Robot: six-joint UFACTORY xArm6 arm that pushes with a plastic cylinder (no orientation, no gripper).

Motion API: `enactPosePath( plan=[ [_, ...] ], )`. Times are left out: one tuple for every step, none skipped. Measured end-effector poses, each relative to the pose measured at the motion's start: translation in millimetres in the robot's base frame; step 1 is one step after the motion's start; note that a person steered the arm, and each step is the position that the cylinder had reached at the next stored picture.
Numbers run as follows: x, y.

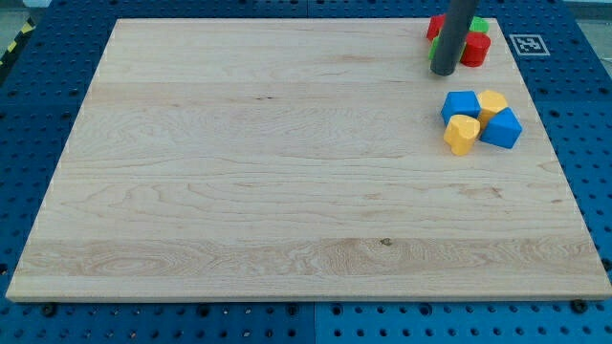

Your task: Move the blue cube with a yellow hexagon towards the left

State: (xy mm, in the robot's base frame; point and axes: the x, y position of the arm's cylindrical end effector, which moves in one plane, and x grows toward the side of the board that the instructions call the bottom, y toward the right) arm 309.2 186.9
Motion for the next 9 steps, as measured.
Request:
enactPosePath(
  plan=[
    [0.0, -0.5],
    [0.0, -8.5],
    [3.5, -8.5],
    [27.0, -2.6],
    [30.4, 31.9],
    [31.6, 76.2],
    [55.3, 120.2],
    [80.5, 123.4],
    [85.5, 78.7]
  ],
)
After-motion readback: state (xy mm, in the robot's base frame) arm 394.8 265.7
